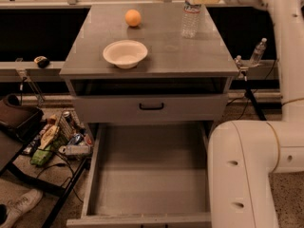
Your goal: Pick water bottle from middle drawer and place on counter
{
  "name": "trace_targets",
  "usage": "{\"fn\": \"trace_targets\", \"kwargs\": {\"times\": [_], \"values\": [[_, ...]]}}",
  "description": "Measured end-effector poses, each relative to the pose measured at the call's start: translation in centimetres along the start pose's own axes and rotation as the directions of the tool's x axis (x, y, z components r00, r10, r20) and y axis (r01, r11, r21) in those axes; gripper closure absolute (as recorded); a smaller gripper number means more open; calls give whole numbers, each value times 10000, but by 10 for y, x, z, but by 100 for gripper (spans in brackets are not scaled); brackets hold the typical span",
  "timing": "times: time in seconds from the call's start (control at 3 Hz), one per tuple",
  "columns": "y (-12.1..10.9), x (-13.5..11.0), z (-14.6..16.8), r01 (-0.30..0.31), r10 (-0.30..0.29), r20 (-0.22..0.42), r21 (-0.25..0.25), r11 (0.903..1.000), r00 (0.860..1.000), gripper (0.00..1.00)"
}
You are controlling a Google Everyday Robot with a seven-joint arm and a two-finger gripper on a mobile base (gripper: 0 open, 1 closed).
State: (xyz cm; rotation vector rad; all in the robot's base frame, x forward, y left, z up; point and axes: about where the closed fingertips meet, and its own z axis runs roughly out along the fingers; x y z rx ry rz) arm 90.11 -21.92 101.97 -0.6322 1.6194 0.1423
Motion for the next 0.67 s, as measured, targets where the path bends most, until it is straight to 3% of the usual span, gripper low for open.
{"fn": "trace_targets", "kwargs": {"times": [0.33, 0.67], "values": [[-7, 20, -48, 455, -460, -1166, -65, 9989, 9921, 0], [-9, 131, -90, -679, 667, -3393, 83, 9977, 9383, 0]]}}
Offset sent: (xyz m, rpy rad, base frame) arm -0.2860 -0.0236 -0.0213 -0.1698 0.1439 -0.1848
